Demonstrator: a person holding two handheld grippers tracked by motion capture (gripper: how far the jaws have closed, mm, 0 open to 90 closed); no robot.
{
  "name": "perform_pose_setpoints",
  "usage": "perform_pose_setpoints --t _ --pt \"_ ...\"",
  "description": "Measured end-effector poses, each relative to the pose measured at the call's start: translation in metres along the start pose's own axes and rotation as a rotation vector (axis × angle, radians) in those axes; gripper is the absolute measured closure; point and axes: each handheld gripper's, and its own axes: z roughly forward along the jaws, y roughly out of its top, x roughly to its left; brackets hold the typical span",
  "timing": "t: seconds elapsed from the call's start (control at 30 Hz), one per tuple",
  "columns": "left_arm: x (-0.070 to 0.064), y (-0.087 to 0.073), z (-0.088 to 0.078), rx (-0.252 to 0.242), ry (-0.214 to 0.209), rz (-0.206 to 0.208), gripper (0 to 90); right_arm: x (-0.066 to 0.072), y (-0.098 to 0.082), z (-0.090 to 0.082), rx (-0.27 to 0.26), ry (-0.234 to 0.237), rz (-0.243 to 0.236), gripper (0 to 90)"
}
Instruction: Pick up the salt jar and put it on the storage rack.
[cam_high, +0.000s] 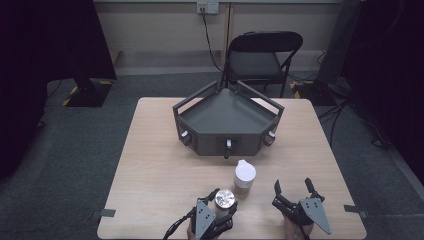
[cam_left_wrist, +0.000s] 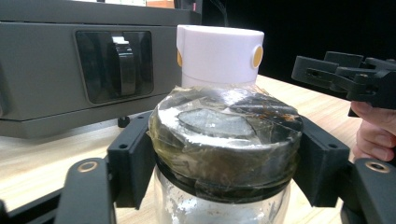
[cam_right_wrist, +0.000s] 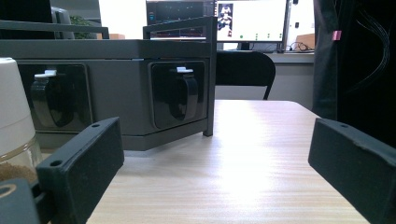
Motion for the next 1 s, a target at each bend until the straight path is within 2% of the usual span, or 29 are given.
perform_pose_setpoints --t 1.0 --pt "-0.0082 -0.0009 -0.0017 -0.015 0.029 0.032 33.9 0.0001 0.0 -0.0003 0.0 0.0 0.0 2.0"
